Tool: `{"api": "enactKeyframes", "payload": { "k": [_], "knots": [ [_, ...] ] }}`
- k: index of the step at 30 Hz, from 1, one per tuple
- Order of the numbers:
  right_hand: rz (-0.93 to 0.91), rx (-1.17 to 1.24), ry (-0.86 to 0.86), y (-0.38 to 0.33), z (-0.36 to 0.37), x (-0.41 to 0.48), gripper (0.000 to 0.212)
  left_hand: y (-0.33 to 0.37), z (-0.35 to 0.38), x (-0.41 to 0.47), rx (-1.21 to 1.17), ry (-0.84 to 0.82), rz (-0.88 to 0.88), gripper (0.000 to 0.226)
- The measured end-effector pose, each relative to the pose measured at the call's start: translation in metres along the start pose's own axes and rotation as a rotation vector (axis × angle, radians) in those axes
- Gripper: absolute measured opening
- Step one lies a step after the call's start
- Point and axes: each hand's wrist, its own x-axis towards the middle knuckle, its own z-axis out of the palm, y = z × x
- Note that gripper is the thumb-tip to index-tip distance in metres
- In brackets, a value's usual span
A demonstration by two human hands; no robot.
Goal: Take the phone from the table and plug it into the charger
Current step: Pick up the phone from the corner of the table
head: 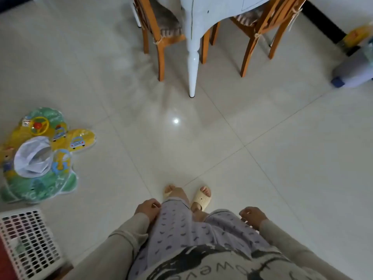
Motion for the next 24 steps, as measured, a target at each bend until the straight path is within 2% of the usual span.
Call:
{"api": "enactKeyframes", "payload": {
  "k": [2,5,10,12,17,21,24],
  "knots": [
    [-0.023,0.096,0.003,-0.013,-0.009,0.005,0.021,-0.003,-0.002,0.003,-0.036,0.042,-0.029,0.026],
    [-0.083,0.232,0.025,-0.048,-0.027,0.003,0.01,-0.007,-0.006,0.007,-0.035,0.005,-0.096,0.017],
    [-0.223,0.209,0.029,-0.107,-0.055,0.004,0.015,-0.007,-0.024,0.021,-0.005,-0.037,-0.174,0.024],
    [-0.237,0.208,0.045,-0.128,-0.065,0.01,0.016,0.003,-0.039,0.03,-0.004,-0.053,-0.182,0.014],
    [-0.157,0.244,0.064,-0.169,-0.084,0.033,0.014,0.049,-0.096,0.065,-0.059,-0.056,-0.135,0.024],
    [-0.054,0.277,0.098,-0.195,-0.098,0.05,0.012,0.111,-0.153,0.092,-0.182,-0.008,-0.087,0.017],
    [-0.018,0.293,0.151,-0.205,-0.108,0.061,0.014,0.161,-0.192,0.107,-0.211,0.005,-0.003,0.02]
  ]
}}
